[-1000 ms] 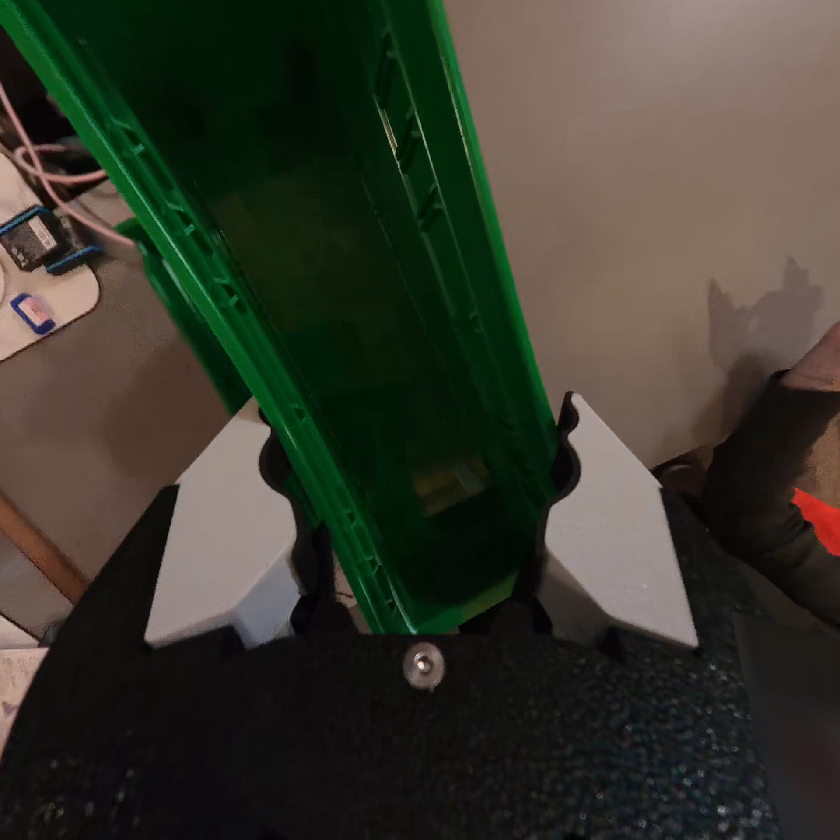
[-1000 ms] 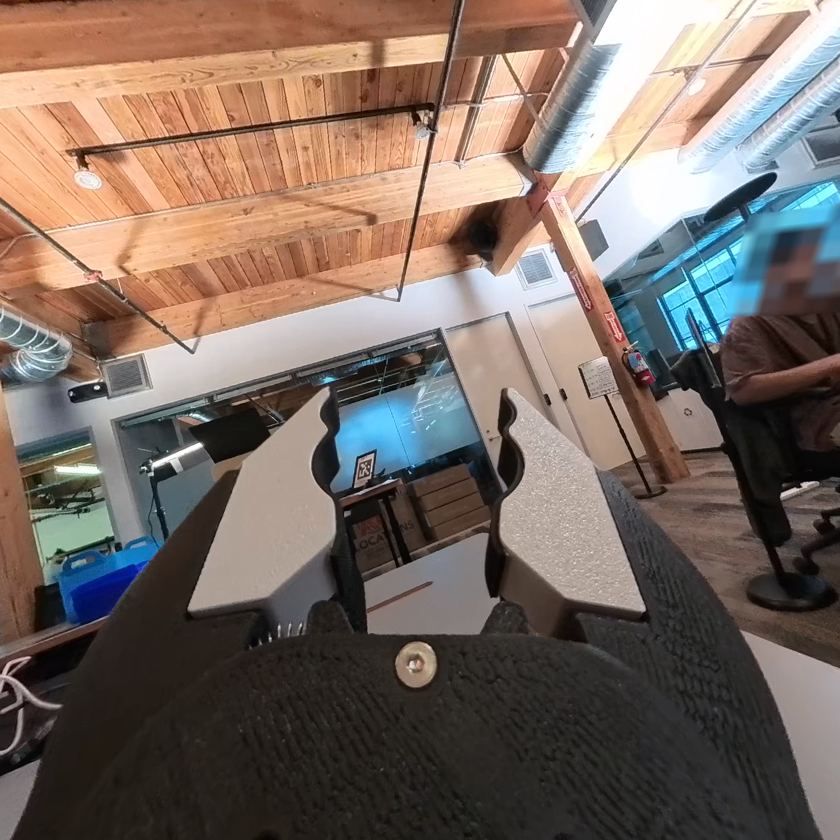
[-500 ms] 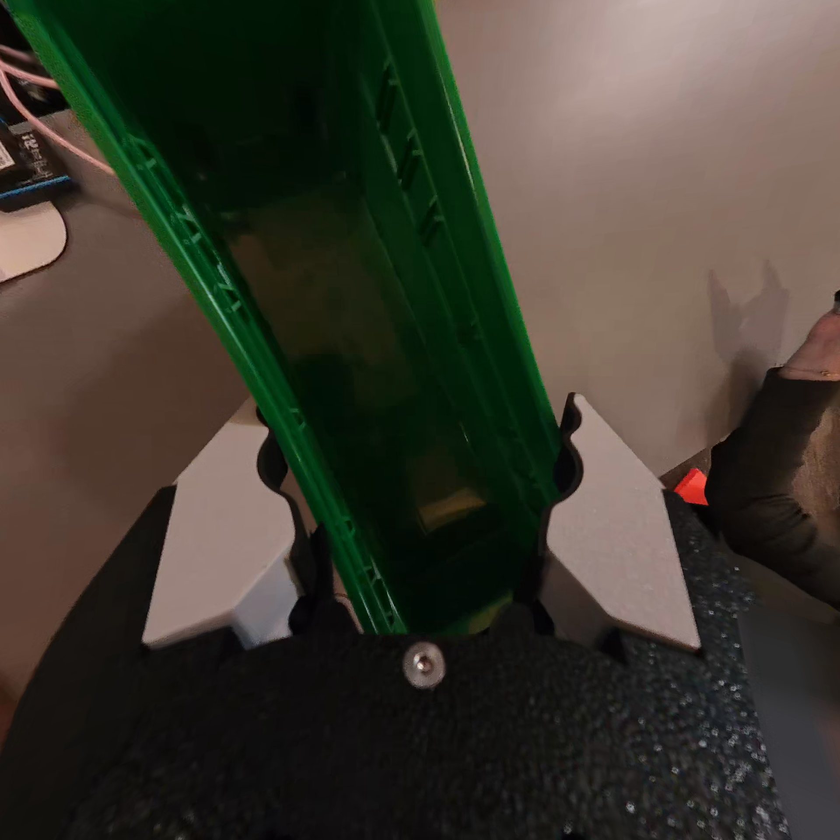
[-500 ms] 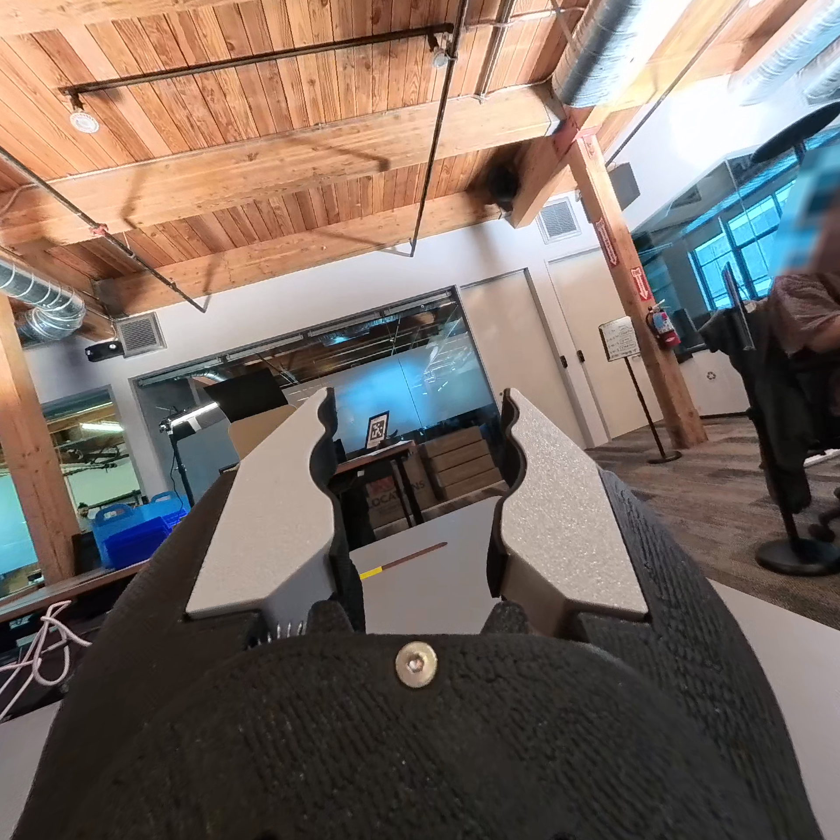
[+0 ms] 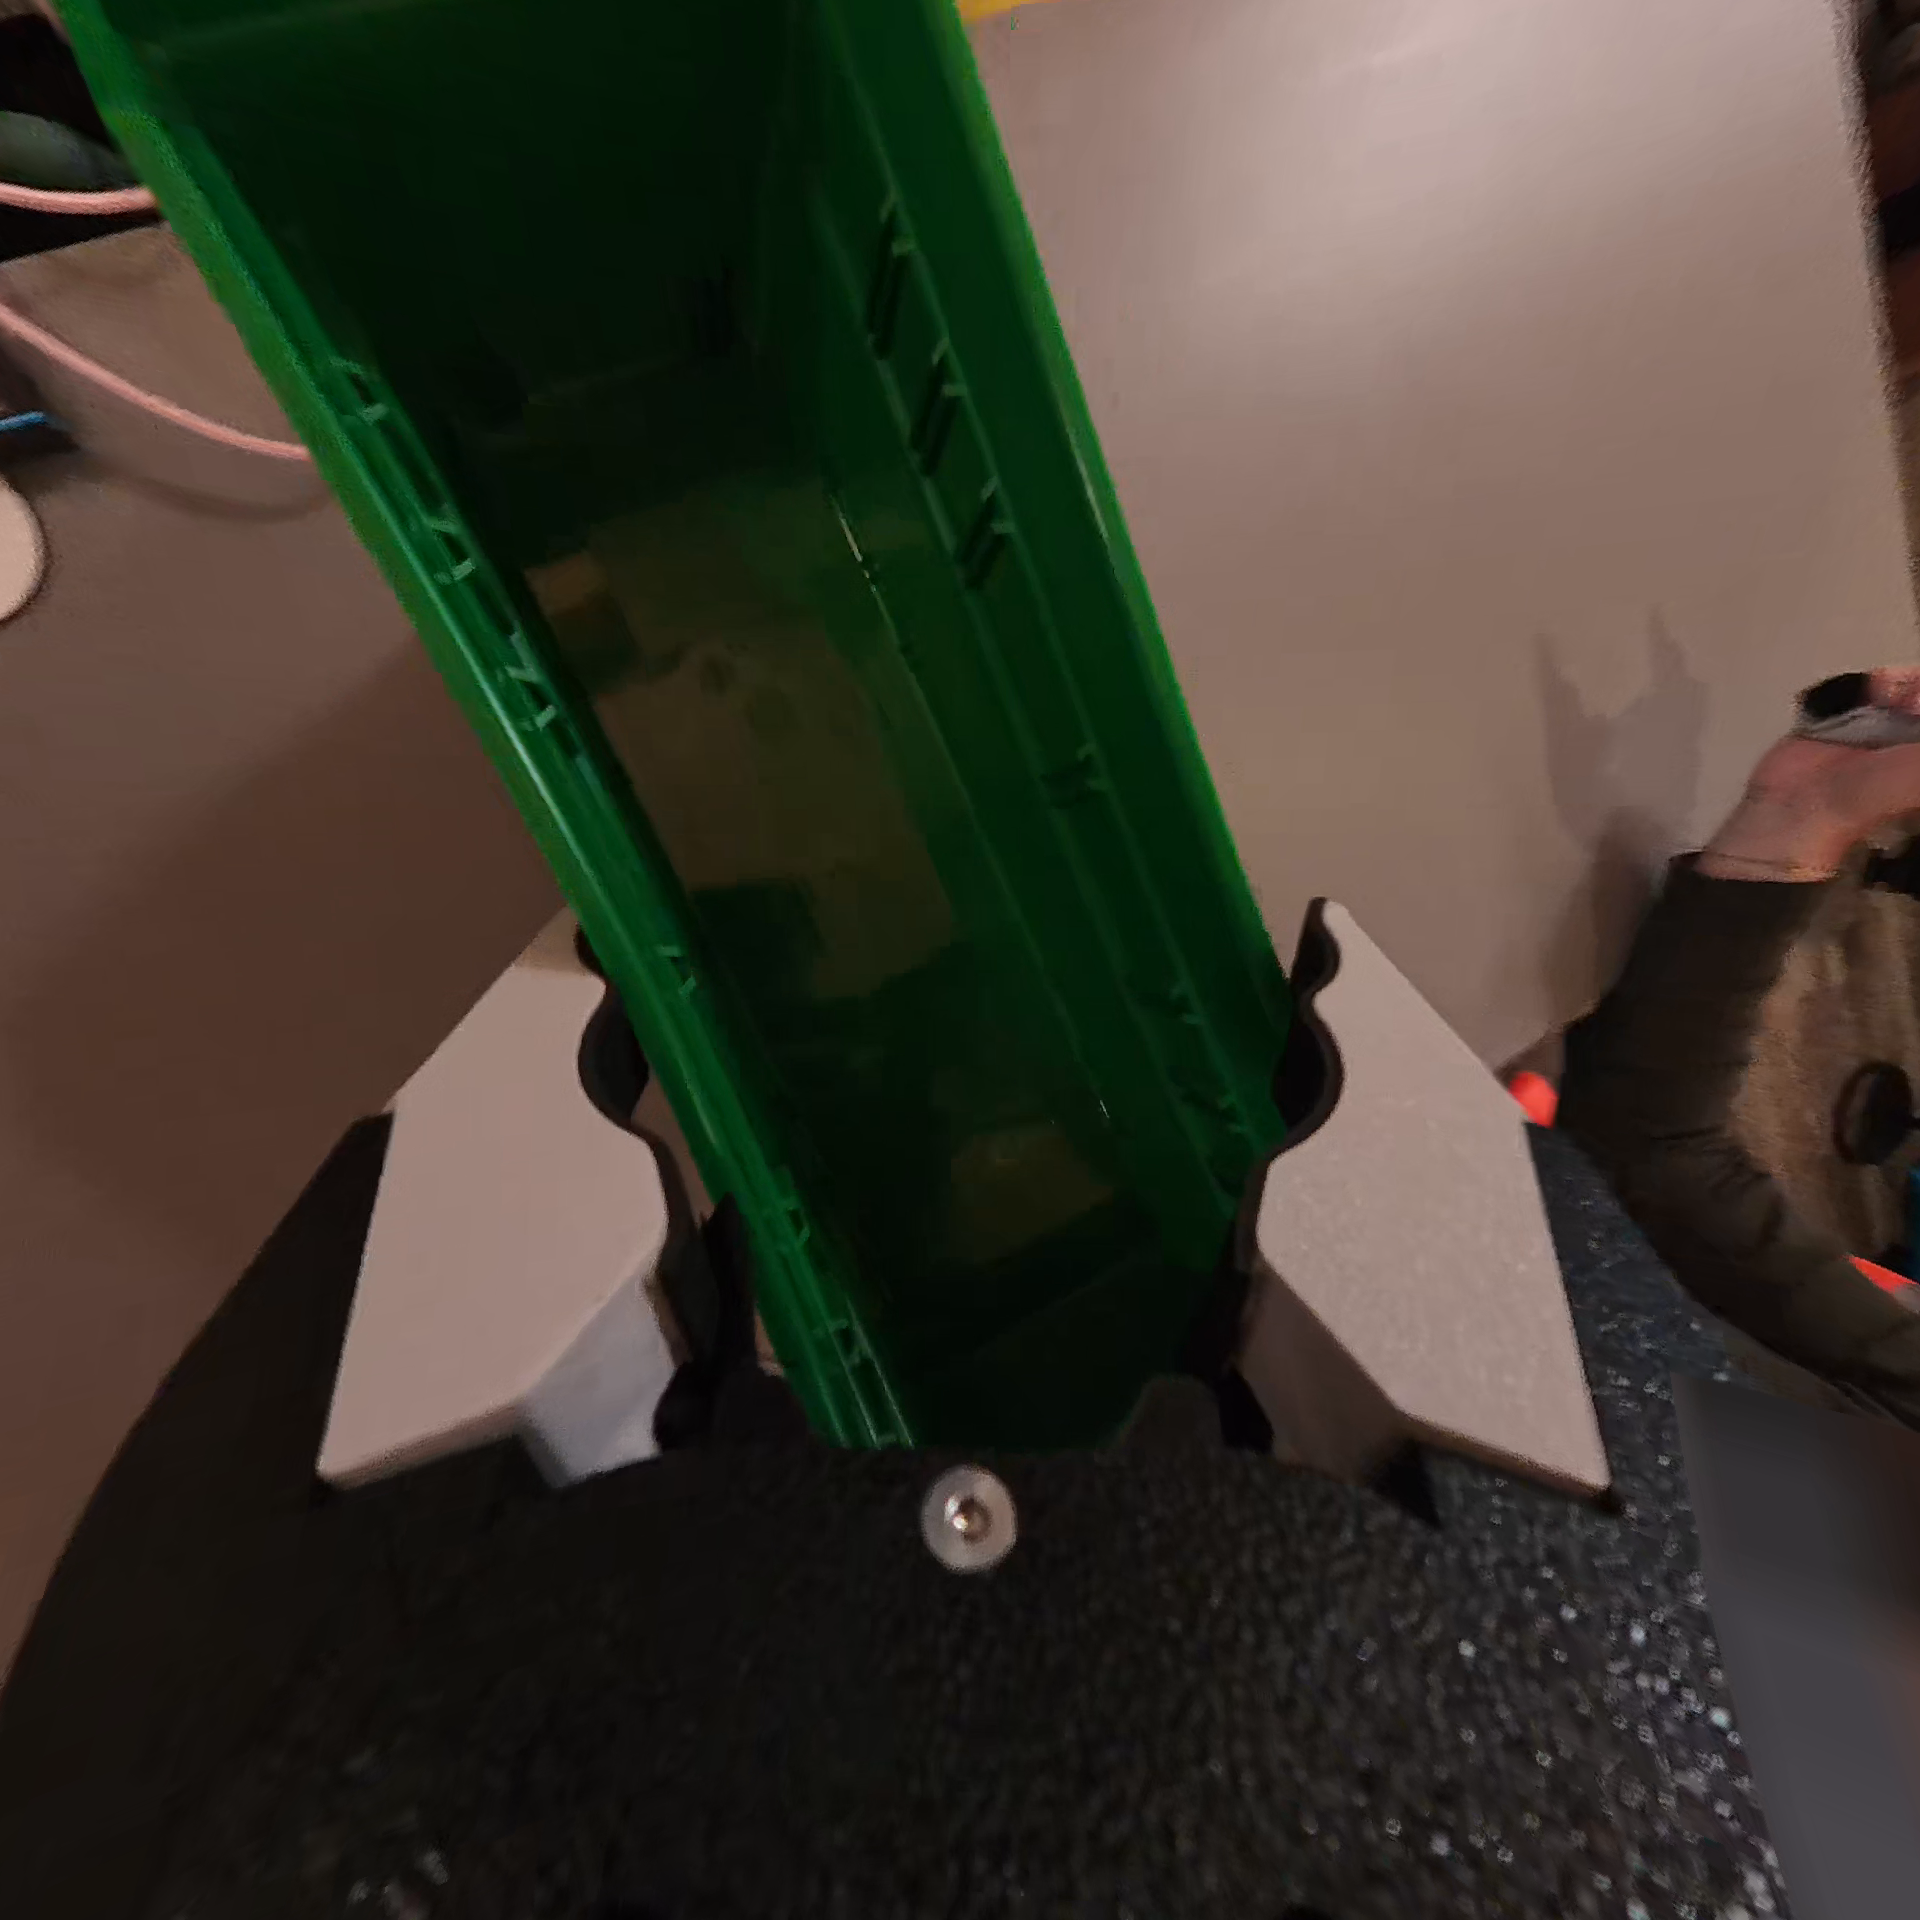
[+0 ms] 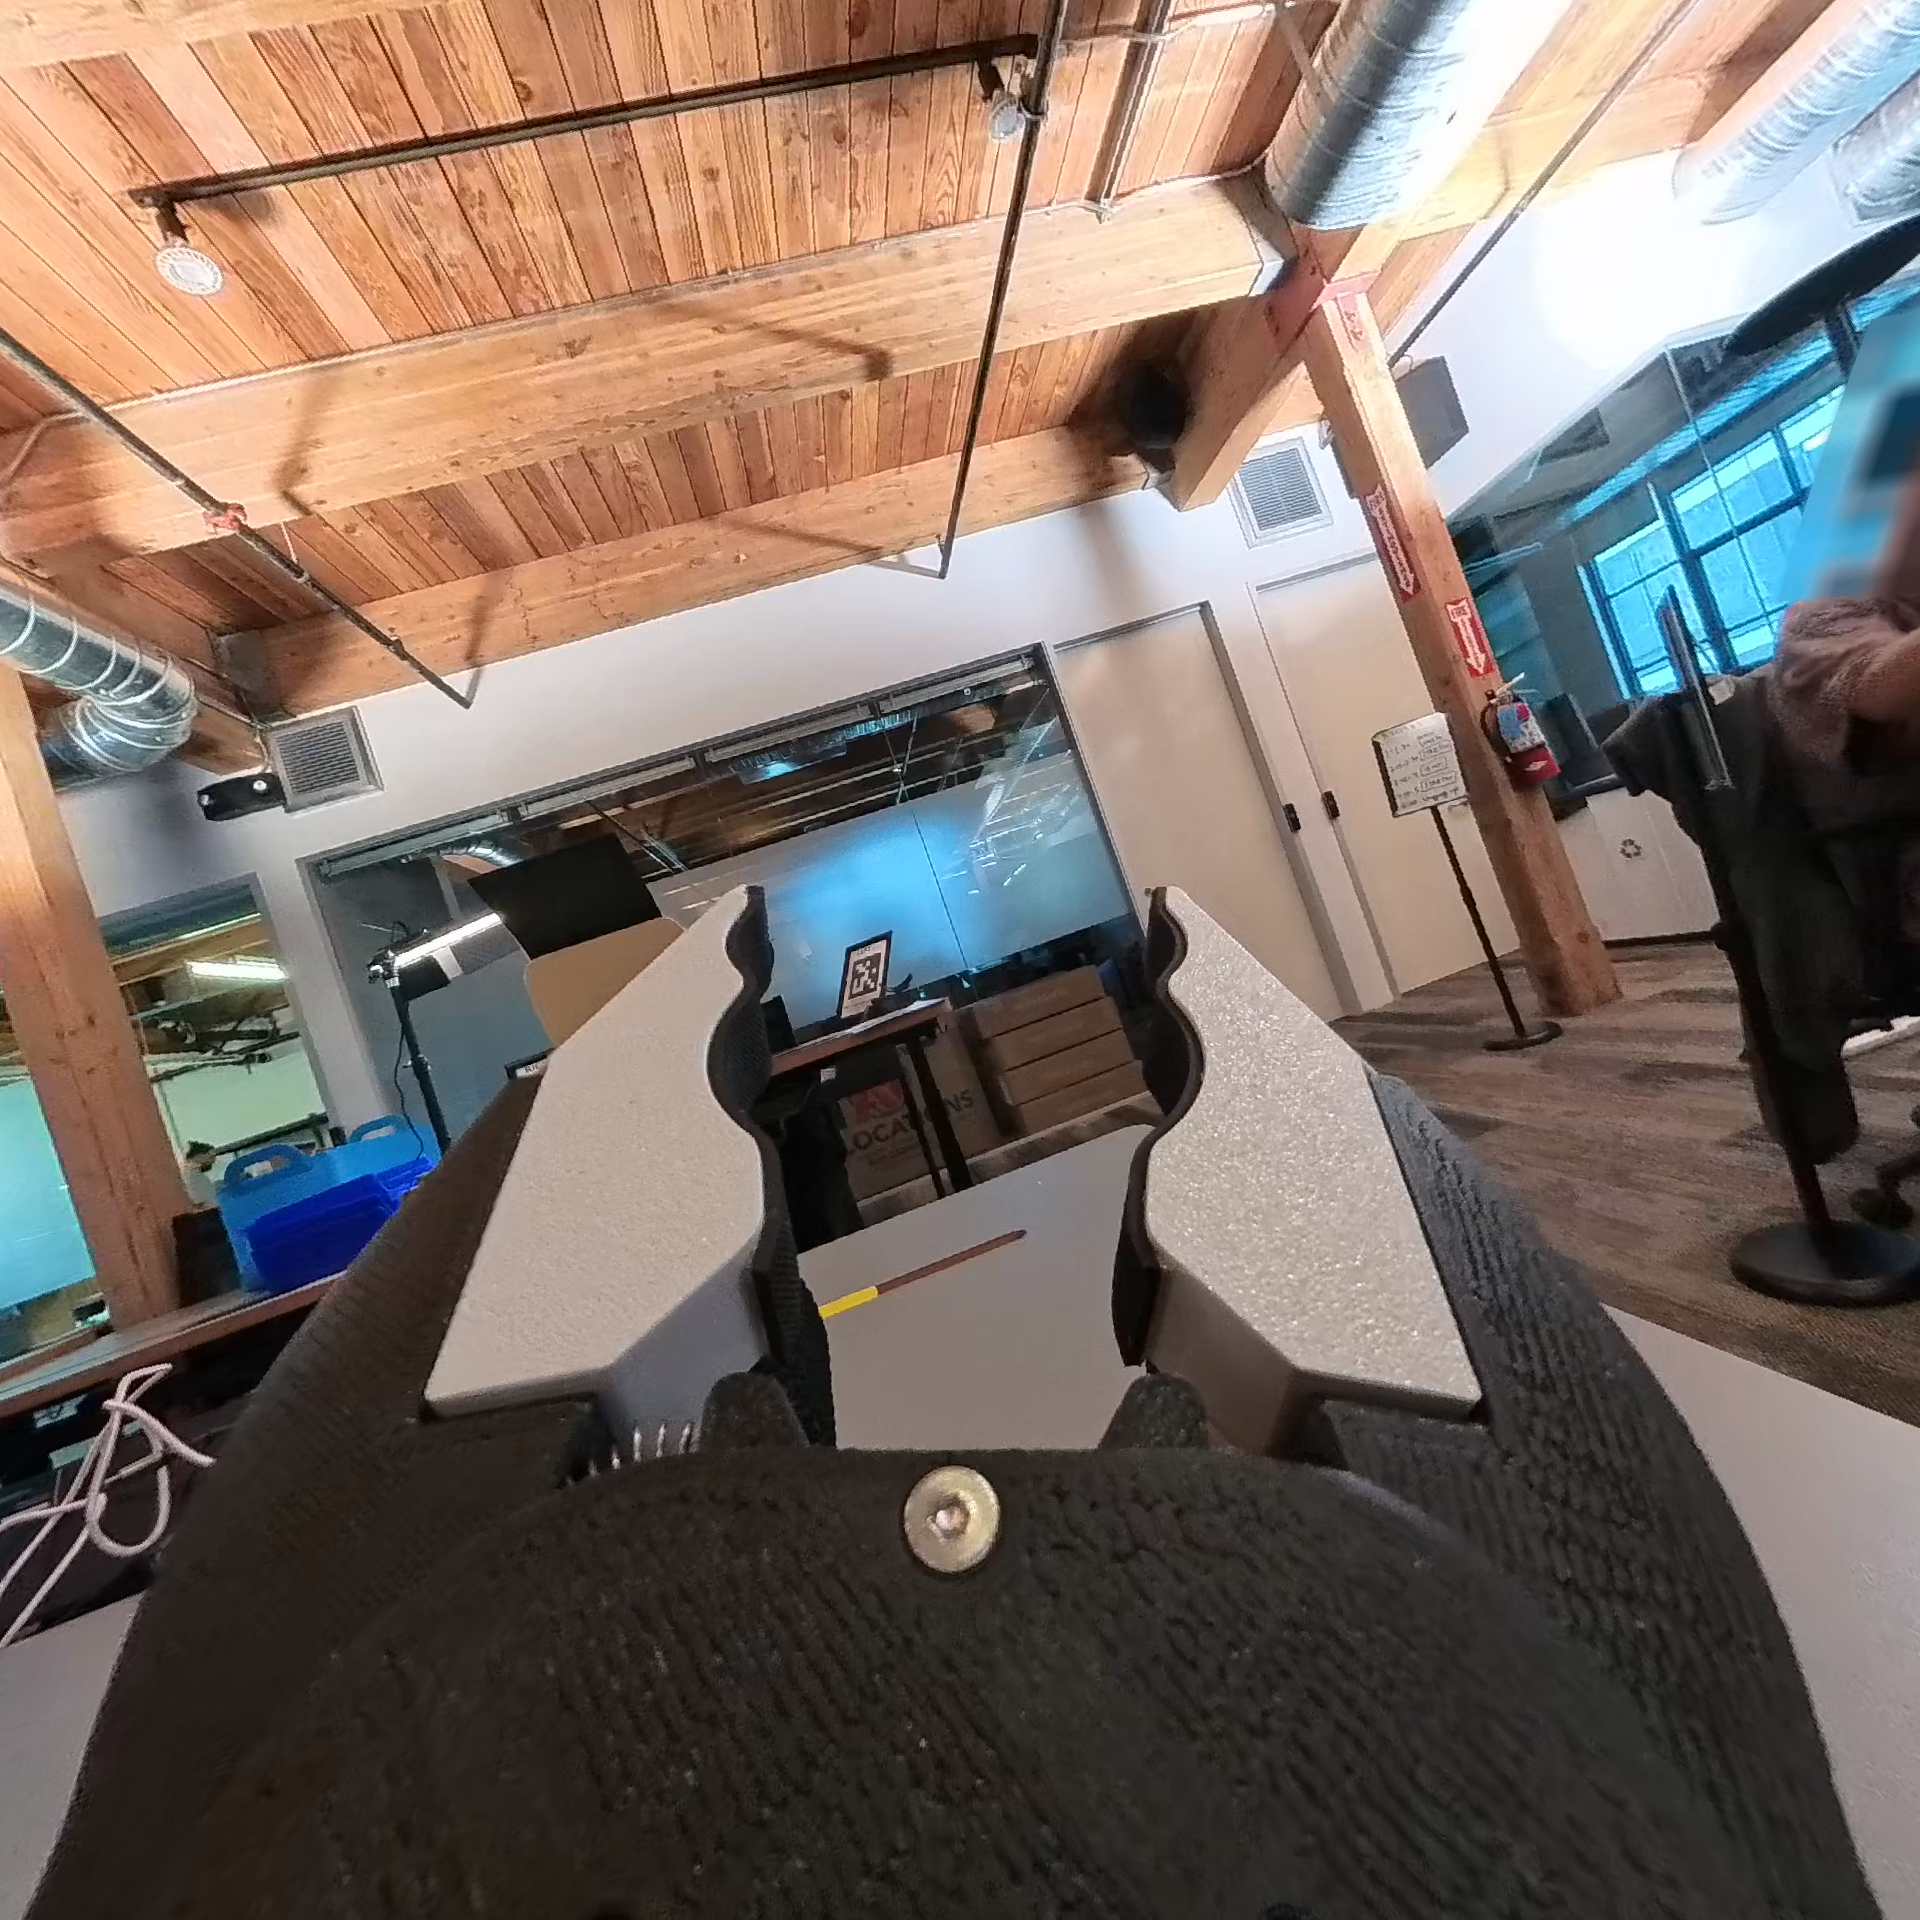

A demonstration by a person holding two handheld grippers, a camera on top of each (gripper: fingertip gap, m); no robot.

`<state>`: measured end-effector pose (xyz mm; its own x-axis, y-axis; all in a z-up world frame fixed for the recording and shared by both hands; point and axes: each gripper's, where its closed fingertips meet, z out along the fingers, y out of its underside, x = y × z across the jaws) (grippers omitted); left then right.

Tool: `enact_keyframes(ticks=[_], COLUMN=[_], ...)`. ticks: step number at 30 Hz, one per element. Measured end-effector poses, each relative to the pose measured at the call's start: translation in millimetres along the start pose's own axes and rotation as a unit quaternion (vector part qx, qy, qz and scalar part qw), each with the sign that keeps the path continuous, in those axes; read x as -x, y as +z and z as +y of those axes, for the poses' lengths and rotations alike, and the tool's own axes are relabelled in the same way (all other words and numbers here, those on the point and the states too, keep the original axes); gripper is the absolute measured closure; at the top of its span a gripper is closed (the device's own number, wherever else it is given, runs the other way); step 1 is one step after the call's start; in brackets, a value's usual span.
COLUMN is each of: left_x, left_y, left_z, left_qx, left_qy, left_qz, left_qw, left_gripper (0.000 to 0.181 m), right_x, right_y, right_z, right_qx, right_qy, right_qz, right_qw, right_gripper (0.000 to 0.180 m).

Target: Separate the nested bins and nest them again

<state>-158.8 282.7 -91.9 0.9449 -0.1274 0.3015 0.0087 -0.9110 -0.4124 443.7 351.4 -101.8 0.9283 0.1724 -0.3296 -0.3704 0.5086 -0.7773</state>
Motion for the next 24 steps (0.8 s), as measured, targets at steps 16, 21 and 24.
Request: enact_keyframes(ticks=[16, 21, 24], left_x=[7.8, 15.8, 18.4], left_y=[41.4, 51.9, 54.6], left_z=[8.0, 16.9, 16.1], left_qx=[0.019, 0.022, 0.009], left_qy=[0.031, 0.016, 0.01], left_qz=[-0.063, -0.067, -0.062], left_qw=[0.997, 0.997, 0.998], left_gripper=[0.058, 0.055, 0.054], right_x=[-2.1, -3.2, -2.9], right_y=[0.1, 0.4, 0.4], right_z=[1.4, 1.0, 2.0], right_qx=[0.003, 0.002, 0.004], right_qy=[0.012, 0.016, 0.019], right_qz=[0.001, 0.001, 0.0], right_qw=[1.0, 1.0, 1.0], right_gripper=[0.108, 0.108, 0.108])
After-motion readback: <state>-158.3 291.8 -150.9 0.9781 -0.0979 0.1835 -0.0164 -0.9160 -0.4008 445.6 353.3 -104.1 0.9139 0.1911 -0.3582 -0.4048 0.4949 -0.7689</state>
